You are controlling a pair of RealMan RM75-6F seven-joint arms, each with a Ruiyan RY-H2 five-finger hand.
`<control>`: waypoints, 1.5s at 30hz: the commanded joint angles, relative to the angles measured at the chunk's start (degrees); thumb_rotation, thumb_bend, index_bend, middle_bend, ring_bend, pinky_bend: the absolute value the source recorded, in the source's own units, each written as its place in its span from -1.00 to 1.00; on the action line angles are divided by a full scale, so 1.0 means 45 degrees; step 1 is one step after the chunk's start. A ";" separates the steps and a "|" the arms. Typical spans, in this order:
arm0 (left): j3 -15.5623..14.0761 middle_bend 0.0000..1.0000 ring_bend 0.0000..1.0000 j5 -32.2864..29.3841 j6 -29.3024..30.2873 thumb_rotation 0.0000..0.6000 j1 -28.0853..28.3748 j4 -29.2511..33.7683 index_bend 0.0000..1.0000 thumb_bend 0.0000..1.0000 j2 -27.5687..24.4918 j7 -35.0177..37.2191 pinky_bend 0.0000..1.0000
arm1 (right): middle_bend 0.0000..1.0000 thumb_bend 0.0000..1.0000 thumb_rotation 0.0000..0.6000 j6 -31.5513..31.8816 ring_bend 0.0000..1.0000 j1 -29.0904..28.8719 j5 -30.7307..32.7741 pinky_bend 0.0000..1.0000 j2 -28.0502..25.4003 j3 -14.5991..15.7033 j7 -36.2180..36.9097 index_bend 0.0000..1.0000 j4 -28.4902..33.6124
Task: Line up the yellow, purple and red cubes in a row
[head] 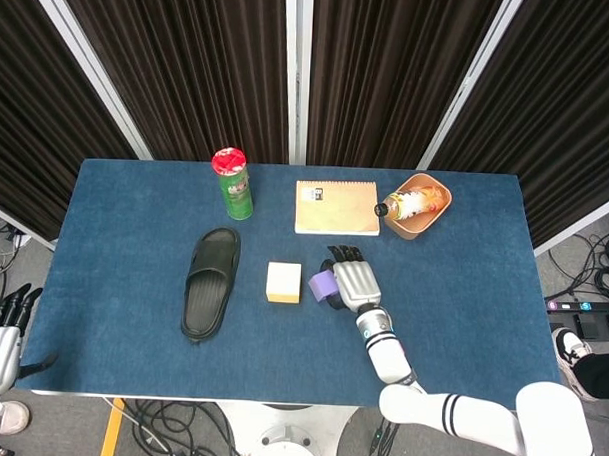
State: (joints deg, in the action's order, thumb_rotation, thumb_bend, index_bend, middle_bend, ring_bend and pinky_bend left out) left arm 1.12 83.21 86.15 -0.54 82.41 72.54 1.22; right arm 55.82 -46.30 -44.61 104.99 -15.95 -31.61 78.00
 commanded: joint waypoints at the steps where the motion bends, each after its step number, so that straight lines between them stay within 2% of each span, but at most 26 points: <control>1: -0.0008 -0.69 -0.79 0.0007 0.0014 1.00 -0.0017 -0.0027 -0.73 -0.88 0.0013 0.0039 -0.69 | -0.87 -0.66 1.00 0.0093 -1.00 -0.0109 0.0172 -1.00 0.0182 -0.0033 -0.0135 -0.26 -0.0152; 8: -0.0005 -0.69 -0.79 0.0004 -0.0044 1.00 -0.0002 -0.0178 -0.73 -0.88 0.0071 0.0140 -0.69 | -0.89 -0.74 1.00 0.0166 -1.00 -0.0189 0.0220 -1.00 0.0408 0.0051 -0.0122 -0.55 -0.0199; 10: -0.0007 -0.69 -0.79 0.0007 -0.0043 1.00 -0.0006 -0.0197 -0.73 -0.88 0.0085 0.0152 -0.69 | -0.90 -0.77 1.00 0.0175 -1.00 -0.0176 0.0164 -1.00 0.0412 0.0116 -0.0098 -0.70 -0.0127; 14: -0.0001 -0.69 -0.79 -0.0016 -0.0005 1.00 -0.0044 -0.0213 -0.73 -0.88 0.0076 0.0180 -0.69 | -0.94 -0.81 1.00 0.0133 -1.00 -0.0063 -0.0052 -1.00 -0.0008 0.0116 0.0181 -0.87 0.0359; 18: -0.0024 -0.69 -0.79 -0.0080 -0.0033 1.00 -0.0092 -0.0225 -0.73 -0.88 0.0052 0.0188 -0.69 | -0.96 -0.82 1.00 0.0130 -1.00 0.0139 -0.0324 -1.00 -0.0852 0.0145 0.0412 -0.89 0.0809; 22: -0.0019 -0.69 -0.79 -0.0075 -0.0080 1.00 -0.0062 -0.0194 -0.73 -0.88 0.0056 0.0105 -0.69 | -0.98 -0.82 1.00 -0.0081 -1.00 0.0120 -0.0175 -1.00 -0.1369 0.0030 0.0506 -0.90 0.0539; 33: 0.0019 -0.69 -0.79 -0.0196 -0.0207 1.00 0.0000 0.0232 -0.73 -0.88 -0.0124 -0.0357 -0.69 | -1.00 -0.87 1.00 -0.1537 -1.00 -0.0833 -0.0035 -1.00 0.0036 -0.0251 0.1395 -0.91 -0.2461; 37: 0.0008 -0.69 -0.79 -0.0313 -0.0254 1.00 -0.0043 0.0291 -0.73 -0.88 -0.0173 -0.0409 -0.69 | -1.00 -0.87 1.00 -0.1697 -1.00 -0.0893 -0.0312 -1.00 0.0240 -0.0199 0.1743 -0.91 -0.2743; 45: 0.0025 -0.69 -0.79 -0.0249 -0.0288 1.00 0.0019 0.0261 -0.73 -0.88 -0.0147 -0.0415 -0.69 | -1.00 -0.87 1.00 -0.1632 -1.00 -0.0782 -0.0709 -1.00 0.0153 -0.0007 0.2009 -0.91 -0.2419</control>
State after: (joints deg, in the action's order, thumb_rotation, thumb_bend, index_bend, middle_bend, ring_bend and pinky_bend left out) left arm 1.23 82.10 84.86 -0.47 83.58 71.87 -0.64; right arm 48.42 -49.85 -47.70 105.72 -16.06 -22.59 67.02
